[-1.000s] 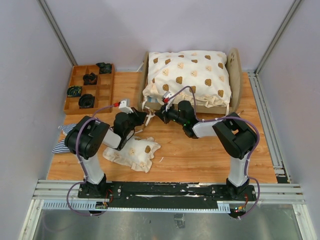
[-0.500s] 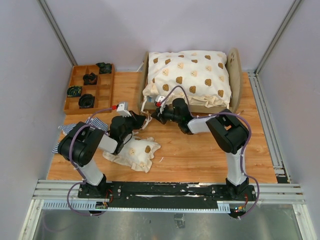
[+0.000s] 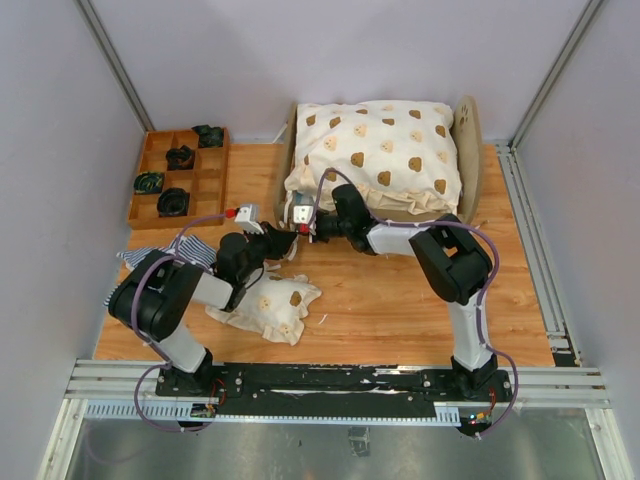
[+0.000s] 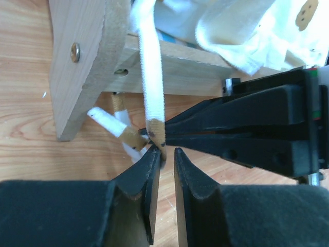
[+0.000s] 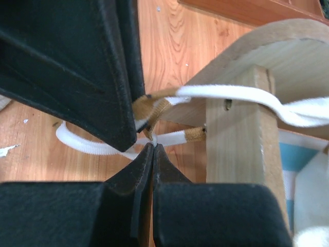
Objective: Set up the pet bed
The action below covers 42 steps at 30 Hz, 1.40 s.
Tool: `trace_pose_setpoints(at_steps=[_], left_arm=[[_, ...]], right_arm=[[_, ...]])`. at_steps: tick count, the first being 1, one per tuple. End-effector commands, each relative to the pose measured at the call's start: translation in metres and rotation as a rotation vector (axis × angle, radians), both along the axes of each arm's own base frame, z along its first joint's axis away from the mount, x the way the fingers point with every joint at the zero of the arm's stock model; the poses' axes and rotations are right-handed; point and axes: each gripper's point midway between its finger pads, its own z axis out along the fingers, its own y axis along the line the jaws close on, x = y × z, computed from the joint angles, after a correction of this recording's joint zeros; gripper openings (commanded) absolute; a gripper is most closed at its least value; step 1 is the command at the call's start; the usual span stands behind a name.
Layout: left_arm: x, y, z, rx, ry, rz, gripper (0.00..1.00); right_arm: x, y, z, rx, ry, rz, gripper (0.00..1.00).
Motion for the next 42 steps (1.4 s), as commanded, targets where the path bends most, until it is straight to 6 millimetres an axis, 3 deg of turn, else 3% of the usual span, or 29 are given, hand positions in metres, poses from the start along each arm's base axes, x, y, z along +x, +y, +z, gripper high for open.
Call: trace_pose_setpoints(at_steps=[1, 6, 10, 15, 21, 26, 35, 42], left_arm=[[-0.006, -0.001, 0.017, 0.003, -0.052, -0.015, 0.27], [0.000, 0.033, 0.018, 0.016, 0.032, 0.190, 0.35], [0.004, 0.061, 0.032, -0.060, 0.075, 0.378, 0.40], [0.007, 0.076, 0.035, -0.196, 0.164, 0.520, 0.46], [0.018, 0.056, 0.031, -0.265, 0.261, 0.471, 0.50], [0.027, 0.058, 0.021, -0.375, 0.339, 0.531, 0.52], [0.042, 0.049, 0.021, -0.474, 0.393, 0.535, 0.51], [0.044, 0.040, 0.004, -0.496, 0.465, 0.521, 0.50]], right_arm=[[0.017, 0.006, 0.008, -0.022, -0.173, 0.076, 0.00], [0.022, 0.007, 0.012, -0.023, -0.212, 0.072, 0.00], [0.021, 0.006, 0.013, -0.007, -0.226, 0.064, 0.00], [0.020, 0.005, 0.016, 0.001, -0.238, 0.066, 0.00], [0.009, 0.005, 0.024, 0.013, -0.305, 0.125, 0.00], [0.009, 0.004, 0.021, -0.006, -0.305, 0.134, 0.00], [0.007, 0.001, 0.017, -0.018, -0.305, 0.129, 0.00], [0.007, -0.001, 0.018, -0.019, -0.311, 0.123, 0.00]])
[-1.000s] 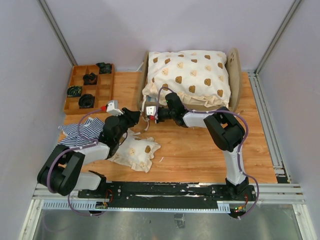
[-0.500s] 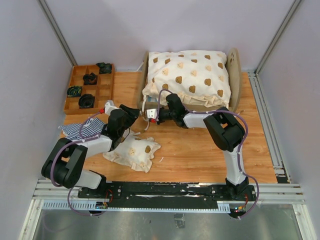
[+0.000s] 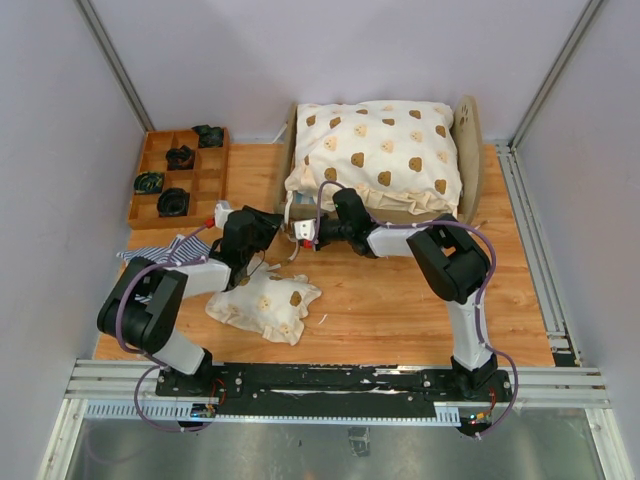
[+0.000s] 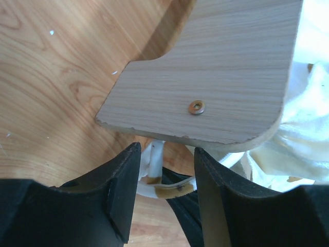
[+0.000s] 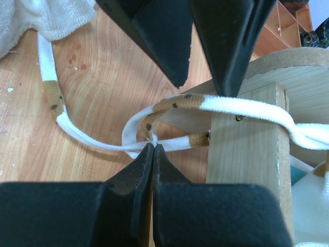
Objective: Set up the pet bed
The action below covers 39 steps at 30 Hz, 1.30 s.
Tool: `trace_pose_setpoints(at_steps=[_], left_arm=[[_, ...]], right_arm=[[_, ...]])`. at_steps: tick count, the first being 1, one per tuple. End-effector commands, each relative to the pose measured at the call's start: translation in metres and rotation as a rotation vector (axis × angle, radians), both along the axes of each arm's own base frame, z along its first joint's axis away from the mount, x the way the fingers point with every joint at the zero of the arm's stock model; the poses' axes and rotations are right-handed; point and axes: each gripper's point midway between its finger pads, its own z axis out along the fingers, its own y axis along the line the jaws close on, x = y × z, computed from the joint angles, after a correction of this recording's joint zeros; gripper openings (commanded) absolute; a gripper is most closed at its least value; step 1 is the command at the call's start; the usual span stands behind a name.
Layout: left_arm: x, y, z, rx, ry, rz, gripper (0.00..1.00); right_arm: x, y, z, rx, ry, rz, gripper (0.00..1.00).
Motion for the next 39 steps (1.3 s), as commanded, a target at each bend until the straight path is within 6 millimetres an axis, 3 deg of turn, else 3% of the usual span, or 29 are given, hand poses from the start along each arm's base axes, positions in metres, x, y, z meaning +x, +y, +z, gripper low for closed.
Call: trace_pose_setpoints(at_steps=[1, 6, 9, 14, 16, 18, 20, 25, 30, 39], left_arm=[[0.005, -0.003, -0.003, -0.050, 0.022, 0.015, 0.50], [0.009, -0.010, -0.012, -0.086, 0.057, 0.006, 0.48], [0.008, -0.016, -0.022, -0.118, 0.090, -0.006, 0.41], [0.007, -0.011, -0.018, -0.106, 0.063, 0.010, 0.10], [0.008, -0.008, -0.011, -0.093, 0.040, 0.017, 0.01], [0.009, -0.006, -0.004, -0.080, 0.019, 0.020, 0.00], [0.010, -0.006, 0.004, -0.080, -0.001, 0.020, 0.00], [0.010, -0.006, 0.010, -0.085, -0.012, 0.016, 0.00], [0.007, -0.007, 0.007, -0.091, -0.002, 0.012, 0.00], [0.005, -0.002, 0.006, -0.057, -0.011, 0.018, 0.00]], right_arm=[[0.009, -0.003, 0.026, 0.036, -0.079, -0.016, 0.00], [0.009, -0.004, 0.026, 0.031, -0.082, -0.021, 0.00], [0.008, -0.005, 0.025, 0.025, -0.081, -0.017, 0.00], [-0.001, -0.006, 0.025, 0.025, -0.080, 0.021, 0.01], [-0.008, -0.008, 0.027, 0.025, -0.083, 0.040, 0.15], [-0.017, -0.014, 0.022, 0.006, -0.098, 0.059, 0.34], [-0.028, -0.019, 0.024, -0.019, -0.152, 0.093, 0.42], [-0.046, -0.018, 0.005, -0.167, -0.286, 0.133, 0.50], [-0.053, -0.005, 0.000, -0.221, -0.418, 0.194, 0.52], [-0.061, 0.017, -0.014, -0.268, -0.472, 0.279, 0.53]])
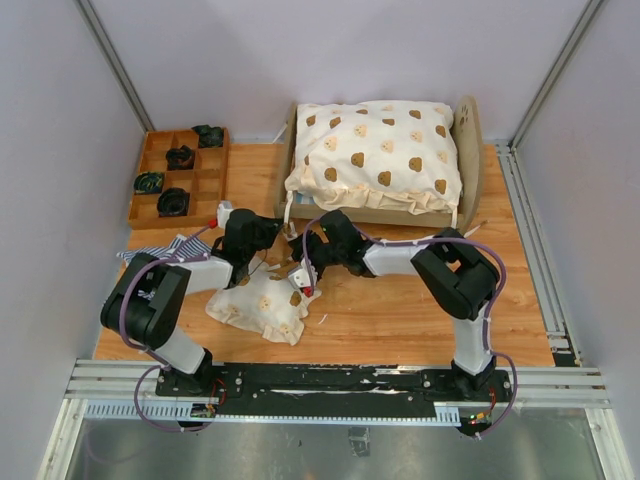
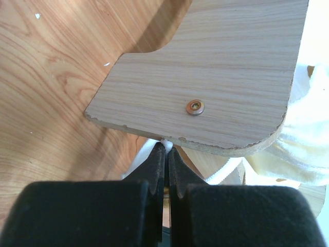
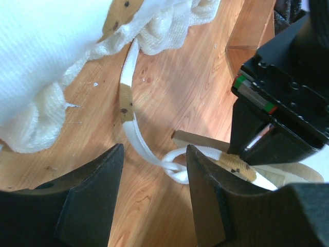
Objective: Set up the pet bed
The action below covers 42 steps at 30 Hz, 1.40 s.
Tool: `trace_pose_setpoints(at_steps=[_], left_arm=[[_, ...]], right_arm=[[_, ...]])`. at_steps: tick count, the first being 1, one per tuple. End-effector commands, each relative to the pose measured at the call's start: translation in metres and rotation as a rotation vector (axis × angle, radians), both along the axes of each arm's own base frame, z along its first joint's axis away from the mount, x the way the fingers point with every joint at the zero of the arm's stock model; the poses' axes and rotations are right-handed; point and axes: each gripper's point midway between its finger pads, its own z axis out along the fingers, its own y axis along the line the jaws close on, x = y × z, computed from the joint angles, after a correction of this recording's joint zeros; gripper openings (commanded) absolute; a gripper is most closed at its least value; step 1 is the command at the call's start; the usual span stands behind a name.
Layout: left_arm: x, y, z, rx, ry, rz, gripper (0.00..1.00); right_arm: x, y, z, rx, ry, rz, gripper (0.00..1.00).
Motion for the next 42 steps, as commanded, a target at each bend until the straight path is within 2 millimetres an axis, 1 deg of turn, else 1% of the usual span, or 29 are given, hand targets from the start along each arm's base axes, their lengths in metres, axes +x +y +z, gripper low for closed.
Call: trace_pose_setpoints(at_steps=[1, 3, 5, 8, 10, 12, 13, 15, 16, 18, 19, 21, 22, 24, 26, 29, 31, 33, 36, 39, 42], left_arm=[[0.001, 0.010, 0.013, 0.032, -0.052, 0.029, 0.00], [0.000, 0.012, 0.011, 0.043, -0.052, 0.037, 0.00], [0.001, 0.013, 0.013, 0.065, -0.059, 0.032, 0.00], [0.001, 0.015, 0.012, 0.079, -0.054, 0.034, 0.00], [0.000, 0.015, 0.011, 0.078, -0.052, 0.036, 0.00], [0.000, 0.015, 0.012, 0.077, -0.054, 0.036, 0.00], [0.000, 0.015, 0.012, 0.078, -0.056, 0.036, 0.00], [0.001, 0.017, 0.016, 0.084, -0.067, 0.041, 0.00], [0.002, 0.019, 0.020, 0.095, -0.078, 0.048, 0.00], [0.004, 0.027, 0.031, 0.138, -0.101, 0.079, 0.00], [0.007, 0.034, 0.041, 0.162, -0.119, 0.110, 0.00], [0.009, 0.051, 0.055, 0.241, -0.132, 0.178, 0.00], [0.011, 0.059, 0.065, 0.283, -0.145, 0.209, 0.00], [0.012, 0.075, 0.086, 0.360, -0.185, 0.266, 0.00], [0.014, 0.089, 0.108, 0.428, -0.228, 0.322, 0.00], [0.016, 0.101, 0.137, 0.507, -0.286, 0.370, 0.00], [0.019, 0.104, 0.152, 0.537, -0.318, 0.381, 0.00], [0.023, 0.105, 0.163, 0.559, -0.337, 0.384, 0.00], [0.030, 0.107, 0.172, 0.613, -0.341, 0.387, 0.00], [0.033, 0.120, 0.180, 0.665, -0.335, 0.428, 0.00], [0.035, 0.136, 0.186, 0.711, -0.324, 0.460, 0.00]], right_arm=[[-0.002, 0.012, -0.018, -0.064, -0.025, 0.052, 0.53], [-0.002, 0.013, -0.020, -0.065, -0.016, 0.055, 0.53], [0.000, 0.014, -0.027, -0.086, 0.002, 0.054, 0.53], [0.003, 0.015, -0.031, -0.100, -0.014, 0.067, 0.53], [0.006, 0.016, -0.033, -0.117, -0.021, 0.070, 0.50], [0.007, 0.018, -0.033, -0.117, -0.025, 0.071, 0.40], [0.008, 0.018, -0.032, -0.114, -0.030, 0.068, 0.31], [0.008, 0.018, -0.029, -0.088, -0.029, 0.049, 0.07], [0.008, 0.017, -0.026, -0.066, -0.026, 0.038, 0.01], [0.010, 0.015, -0.020, -0.025, -0.022, -0.002, 0.00], [0.012, 0.013, -0.018, 0.003, -0.015, -0.029, 0.00], [0.017, 0.009, -0.013, 0.072, 0.009, -0.077, 0.00], [0.016, 0.006, -0.015, 0.086, 0.017, -0.088, 0.00], [0.021, 0.002, -0.012, 0.110, 0.020, -0.112, 0.00], [0.026, -0.002, -0.005, 0.153, 0.061, -0.134, 0.00], [0.042, -0.011, 0.006, 0.224, 0.079, -0.216, 0.00], [0.049, -0.018, 0.008, 0.261, 0.108, -0.258, 0.00], [0.049, -0.023, 0.004, 0.269, 0.159, -0.269, 0.00], [0.055, -0.033, -0.010, 0.256, 0.187, -0.322, 0.00], [0.056, -0.043, -0.021, 0.262, 0.226, -0.344, 0.00], [0.055, -0.052, -0.030, 0.243, 0.226, -0.360, 0.00]])
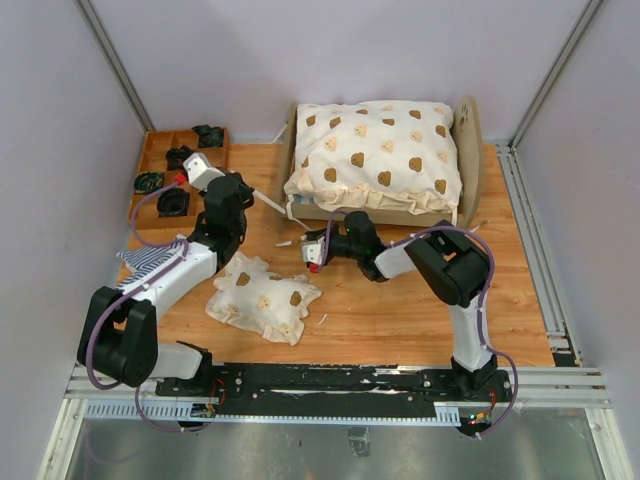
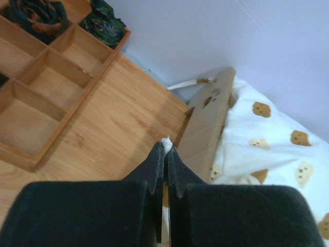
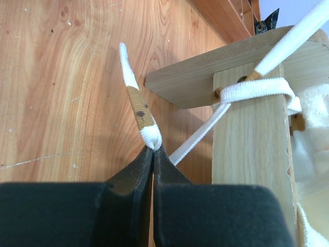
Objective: Set up the pet bed
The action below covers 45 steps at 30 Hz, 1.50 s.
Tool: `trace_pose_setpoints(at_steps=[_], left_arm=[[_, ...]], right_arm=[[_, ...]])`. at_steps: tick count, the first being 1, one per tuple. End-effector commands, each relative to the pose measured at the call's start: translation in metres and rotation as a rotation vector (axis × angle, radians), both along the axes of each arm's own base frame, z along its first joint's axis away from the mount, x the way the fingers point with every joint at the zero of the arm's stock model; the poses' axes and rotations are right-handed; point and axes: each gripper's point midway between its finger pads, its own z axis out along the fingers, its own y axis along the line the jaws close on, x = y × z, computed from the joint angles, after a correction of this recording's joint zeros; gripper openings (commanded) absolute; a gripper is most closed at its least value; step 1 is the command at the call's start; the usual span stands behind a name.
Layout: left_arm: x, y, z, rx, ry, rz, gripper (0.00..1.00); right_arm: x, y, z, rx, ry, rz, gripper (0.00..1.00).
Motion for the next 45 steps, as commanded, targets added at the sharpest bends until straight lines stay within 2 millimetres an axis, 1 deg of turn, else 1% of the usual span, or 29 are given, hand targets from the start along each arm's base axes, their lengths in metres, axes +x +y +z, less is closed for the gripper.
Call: trace_pose_setpoints(at_steps=[1, 5, 9, 12, 15, 16, 17, 18, 19, 21, 22, 25, 28, 30, 32, 33, 34, 36, 38, 39, 43, 44, 45], left_arm=[[0.006, 0.047, 0.041, 0.094, -0.064, 0.166, 0.00], [0.008, 0.069, 0.044, 0.105, -0.047, 0.213, 0.00], [0.006, 0.083, 0.030, 0.104, 0.019, 0.248, 0.00], [0.001, 0.087, 0.021, 0.091, 0.046, 0.252, 0.00], [-0.008, 0.083, 0.001, 0.048, 0.098, 0.238, 0.00], [-0.011, 0.079, -0.007, 0.018, 0.108, 0.214, 0.00], [-0.014, 0.074, -0.015, -0.003, 0.117, 0.187, 0.01], [-0.018, 0.069, -0.024, -0.021, 0.125, 0.158, 0.08], [-0.021, 0.066, -0.030, -0.040, 0.130, 0.138, 0.17], [-0.028, 0.060, -0.040, -0.062, 0.141, 0.103, 0.36], [-0.031, 0.057, -0.047, -0.067, 0.152, 0.088, 0.41], [-0.038, 0.051, -0.054, -0.083, 0.164, 0.050, 0.49], [-0.045, 0.047, -0.058, -0.102, 0.143, 0.018, 0.54], [-0.048, 0.037, -0.057, -0.115, 0.115, -0.045, 0.56], [-0.050, 0.020, -0.057, -0.109, 0.112, -0.150, 0.60], [-0.051, 0.010, -0.059, -0.095, 0.125, -0.216, 0.63], [-0.052, 0.002, -0.062, -0.092, 0.137, -0.258, 0.65], [-0.055, -0.010, -0.069, -0.106, 0.158, -0.326, 0.66], [-0.060, -0.019, -0.076, -0.131, 0.175, -0.375, 0.66], [-0.063, -0.023, -0.080, -0.137, 0.185, -0.395, 0.67], [-0.074, -0.037, -0.090, -0.136, 0.211, -0.493, 0.67], [-0.077, -0.041, -0.093, -0.128, 0.214, -0.525, 0.67], [-0.081, -0.046, -0.094, -0.128, 0.214, -0.556, 0.67]], right_arm=[[-0.001, -0.023, -0.025, -0.013, 0.094, -0.056, 0.00], [0.000, -0.026, -0.028, -0.009, 0.131, -0.055, 0.00], [0.005, -0.030, -0.029, -0.019, 0.149, -0.084, 0.00], [0.005, -0.035, -0.030, -0.029, 0.152, -0.094, 0.00], [0.000, -0.034, -0.022, -0.018, 0.152, -0.096, 0.00], [-0.001, -0.034, -0.016, -0.007, 0.153, -0.110, 0.00], [-0.001, -0.033, -0.005, 0.012, 0.152, -0.133, 0.03], [-0.002, -0.032, 0.006, 0.030, 0.156, -0.154, 0.11], [-0.004, -0.032, 0.013, 0.049, 0.187, -0.183, 0.17], [-0.013, -0.030, 0.024, 0.077, 0.249, -0.191, 0.24], [-0.018, -0.030, 0.029, 0.096, 0.283, -0.191, 0.28], [-0.032, -0.030, 0.050, 0.193, 0.355, -0.187, 0.35], [-0.043, -0.028, 0.080, 0.310, 0.444, -0.180, 0.36], [-0.046, -0.025, 0.102, 0.392, 0.543, -0.202, 0.36], [-0.039, -0.022, 0.124, 0.471, 0.664, -0.270, 0.36], [-0.038, -0.022, 0.125, 0.477, 0.759, -0.330, 0.35], [-0.029, -0.022, 0.132, 0.490, 0.809, -0.397, 0.35], [-0.014, -0.025, 0.139, 0.475, 0.887, -0.533, 0.36], [-0.003, -0.023, 0.151, 0.477, 0.901, -0.586, 0.38], [0.003, -0.021, 0.162, 0.498, 0.889, -0.604, 0.38], [0.020, -0.019, 0.183, 0.536, 0.864, -0.715, 0.44], [0.025, -0.018, 0.182, 0.532, 0.871, -0.743, 0.46], [0.029, -0.017, 0.189, 0.531, 0.869, -0.757, 0.47]])
